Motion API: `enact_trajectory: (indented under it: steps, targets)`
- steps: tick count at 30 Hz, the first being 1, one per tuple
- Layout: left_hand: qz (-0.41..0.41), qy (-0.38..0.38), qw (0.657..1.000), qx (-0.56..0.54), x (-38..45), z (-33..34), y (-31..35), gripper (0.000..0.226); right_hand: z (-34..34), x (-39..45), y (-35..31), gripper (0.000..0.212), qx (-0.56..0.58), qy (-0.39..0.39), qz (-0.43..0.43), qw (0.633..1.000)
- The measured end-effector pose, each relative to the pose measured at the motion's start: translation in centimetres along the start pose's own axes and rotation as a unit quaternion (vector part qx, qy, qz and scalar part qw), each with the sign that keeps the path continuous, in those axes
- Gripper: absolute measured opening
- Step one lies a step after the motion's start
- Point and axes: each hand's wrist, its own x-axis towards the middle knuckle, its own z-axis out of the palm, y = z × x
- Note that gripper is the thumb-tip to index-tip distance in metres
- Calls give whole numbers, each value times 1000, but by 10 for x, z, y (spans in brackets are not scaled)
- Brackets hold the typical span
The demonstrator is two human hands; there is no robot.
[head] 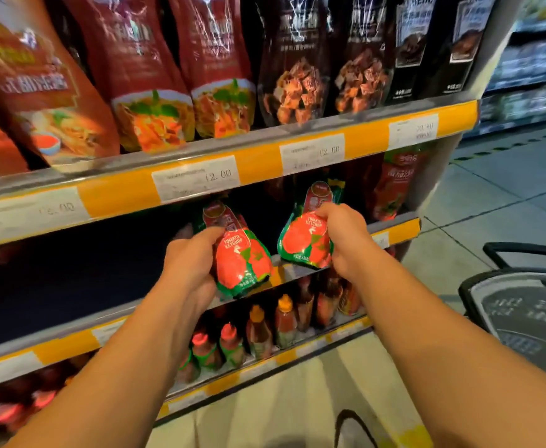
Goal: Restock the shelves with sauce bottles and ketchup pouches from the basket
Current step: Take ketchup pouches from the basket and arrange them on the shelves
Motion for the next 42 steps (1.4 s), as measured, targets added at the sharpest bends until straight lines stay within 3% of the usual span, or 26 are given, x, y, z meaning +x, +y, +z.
enact_trajectory:
  steps: [3, 5, 8, 10, 11, 14, 20, 25, 30, 38, 42]
  targets:
    - [8, 1, 998, -64, 13, 7, 3, 71, 5, 13, -4, 14, -23, 8, -23, 999]
    - [39, 12, 995, -92, 20, 15, 5, 62, 8, 17, -8, 9, -32, 15, -43, 998]
    - [68, 13, 991, -112, 30, 25, 5, 59, 11, 23, -8, 34, -38, 29, -56, 997]
    - [84, 11, 991, -101, 31, 31, 3, 48, 10, 27, -5, 19, -61, 43, -81, 994]
    - [88, 17, 992, -90, 31, 33, 1, 49, 9, 28, -4, 7, -70, 50, -91, 992]
    - [133, 22, 991, -2, 36, 35, -6, 59, 9, 30, 3, 14, -97, 75, -121, 985]
    - [206, -22, 956, 206, 36, 37, -14, 38, 6, 32, 11, 19, -118, 54, -146, 981]
    - [207, -70, 926, 308, 35, 27, -21, 47, 1, 32, 9, 30, -136, 34, -163, 977]
    - [176, -83, 888, 417, 38, 11, -21, 53, -6, 37, 12, 17, -134, 32, -162, 977]
    - [207, -43, 890, 405, 53, 17, -32, 50, -19, 38, 23, 34, -205, 5, -208, 956]
    - [241, -24, 889, 388, 71, 32, -40, 49, -27, 40, 22, 29, -250, 23, -228, 941]
